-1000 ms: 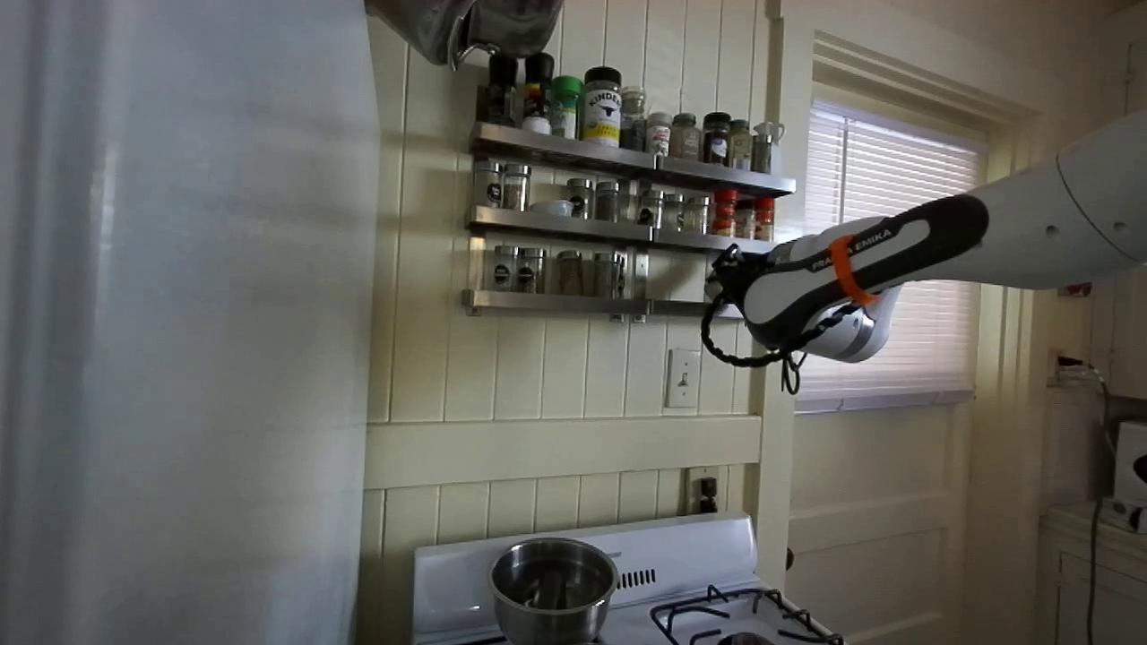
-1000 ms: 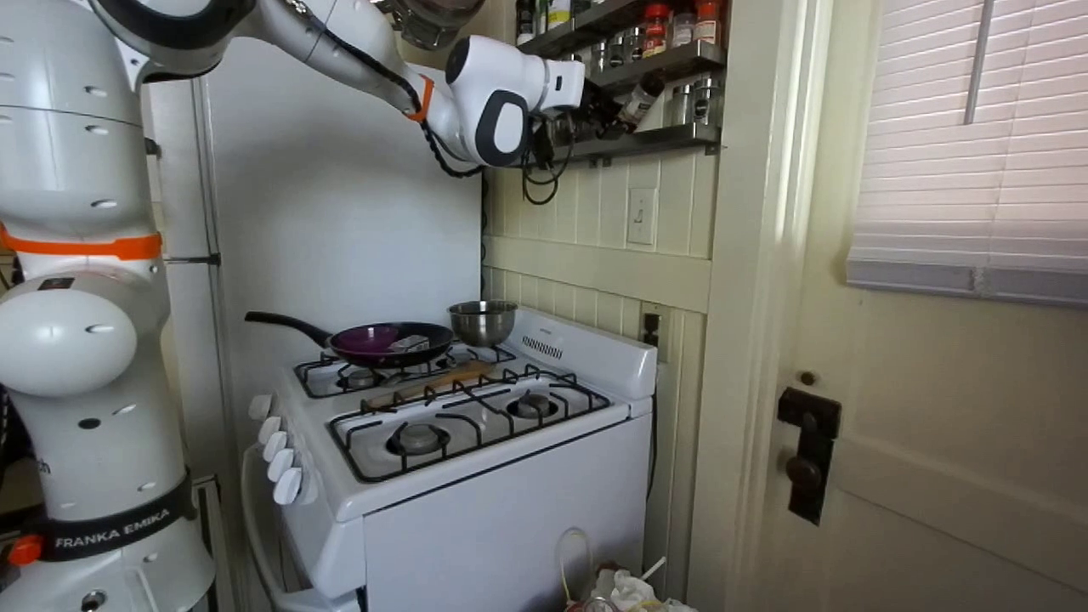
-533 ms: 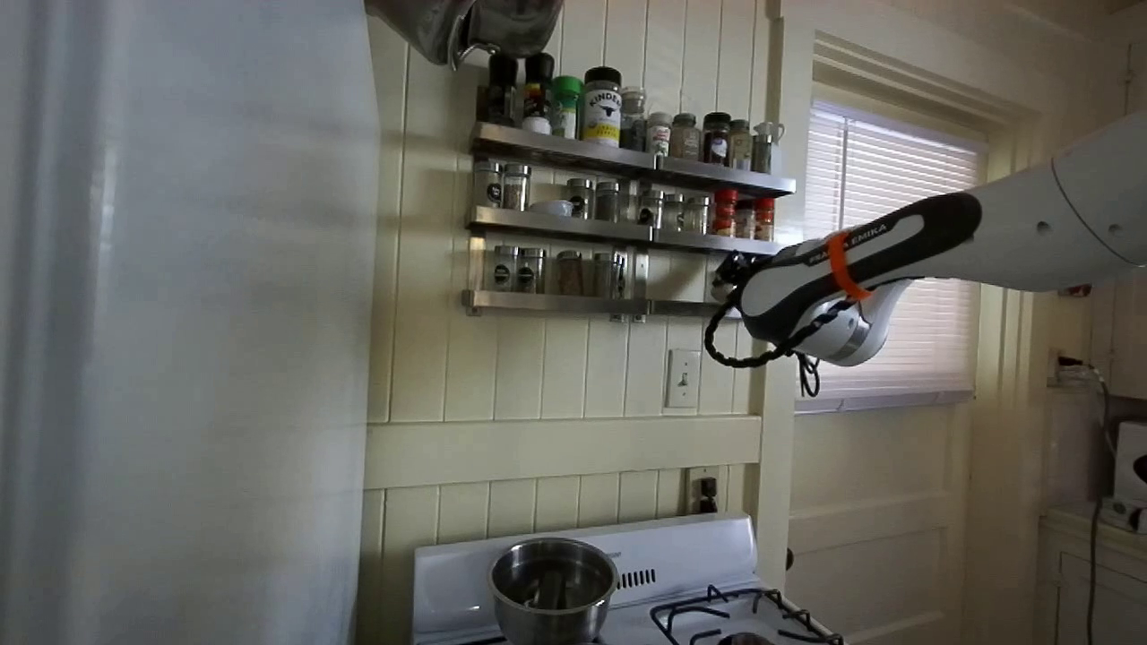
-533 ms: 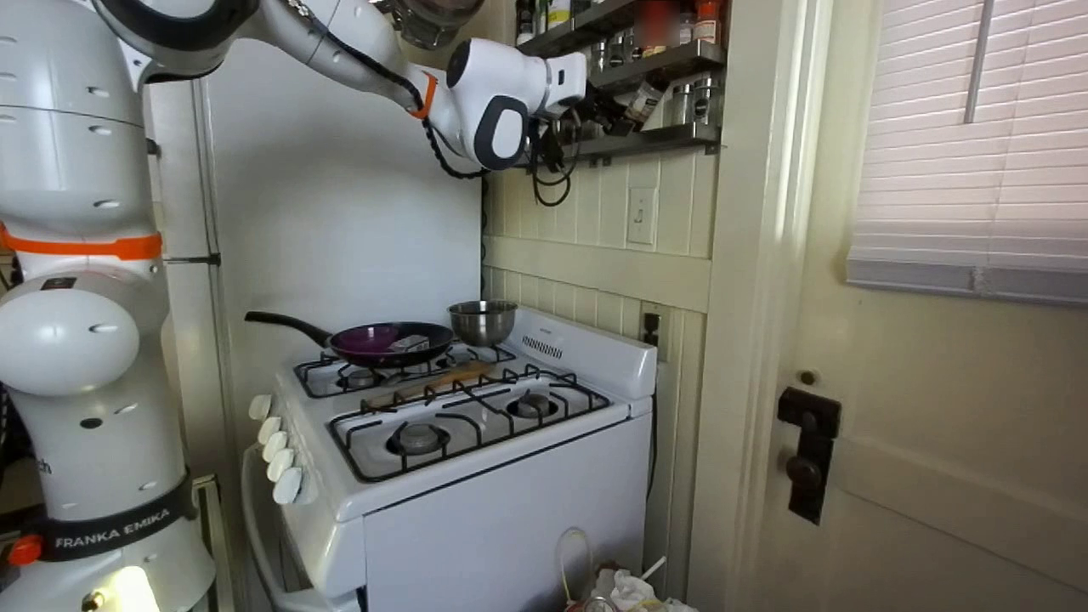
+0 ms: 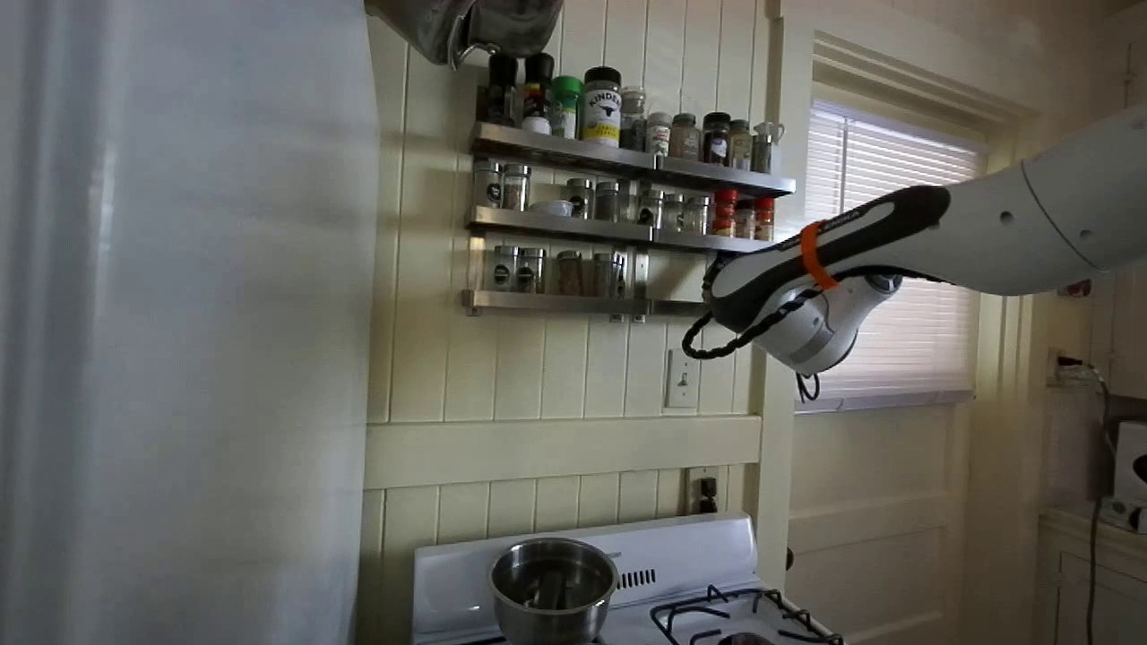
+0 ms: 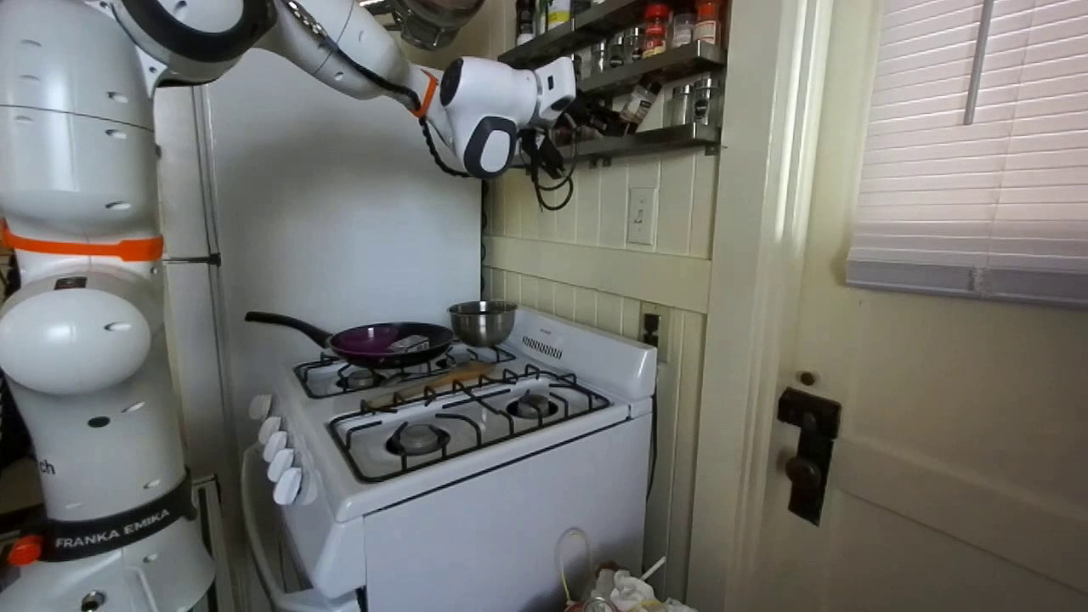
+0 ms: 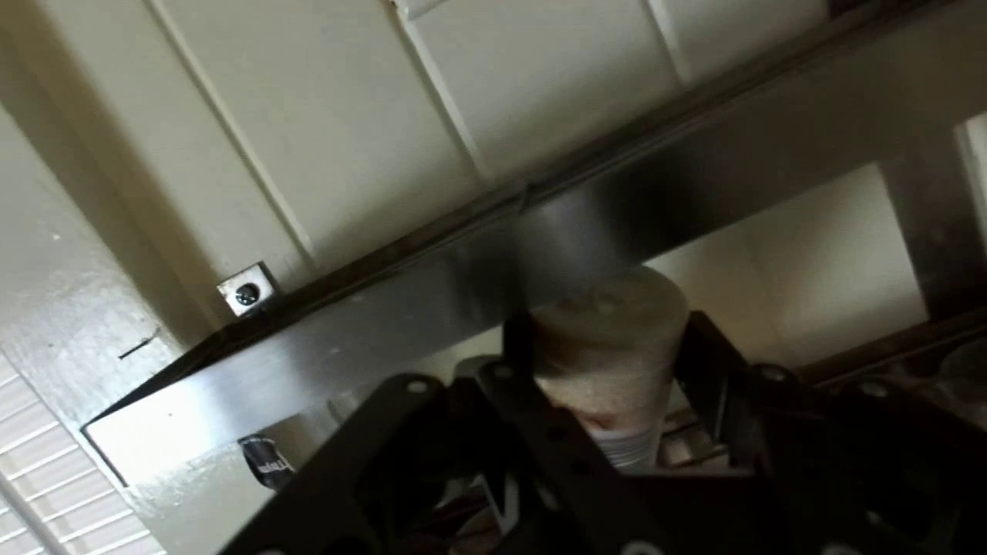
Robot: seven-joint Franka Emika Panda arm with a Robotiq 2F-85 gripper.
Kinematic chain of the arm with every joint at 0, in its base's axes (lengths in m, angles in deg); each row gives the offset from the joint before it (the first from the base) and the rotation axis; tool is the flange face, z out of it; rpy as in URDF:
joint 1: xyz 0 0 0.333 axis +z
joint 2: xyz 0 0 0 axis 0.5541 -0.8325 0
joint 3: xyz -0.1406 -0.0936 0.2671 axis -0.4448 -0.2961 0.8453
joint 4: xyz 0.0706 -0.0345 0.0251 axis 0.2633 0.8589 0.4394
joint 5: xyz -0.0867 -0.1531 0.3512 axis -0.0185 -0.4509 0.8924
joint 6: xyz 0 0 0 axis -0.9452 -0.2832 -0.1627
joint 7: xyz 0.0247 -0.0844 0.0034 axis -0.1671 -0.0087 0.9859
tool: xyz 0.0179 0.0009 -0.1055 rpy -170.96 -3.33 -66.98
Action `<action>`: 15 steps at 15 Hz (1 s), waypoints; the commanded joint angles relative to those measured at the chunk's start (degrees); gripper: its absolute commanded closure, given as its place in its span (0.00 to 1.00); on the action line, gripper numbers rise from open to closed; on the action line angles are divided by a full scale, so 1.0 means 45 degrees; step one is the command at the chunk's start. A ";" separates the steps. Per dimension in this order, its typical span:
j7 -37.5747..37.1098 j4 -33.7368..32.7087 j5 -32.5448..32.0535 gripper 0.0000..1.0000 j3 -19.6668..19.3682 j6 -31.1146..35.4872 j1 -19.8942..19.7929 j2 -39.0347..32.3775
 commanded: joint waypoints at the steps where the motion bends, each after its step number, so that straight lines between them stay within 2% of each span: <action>1: 0.2439 -0.0751 0.1955 0.75 0.0168 0.1246 0.0857 -0.0701; 4: 0.3909 -0.1431 0.3098 0.75 0.0258 0.2514 0.1443 -0.1275; 10: 0.5833 -0.3018 0.3923 0.75 0.0236 0.4946 0.2314 -0.2665; 15: 0.6873 -0.3773 0.4599 0.75 0.0224 0.5221 0.2551 -0.3212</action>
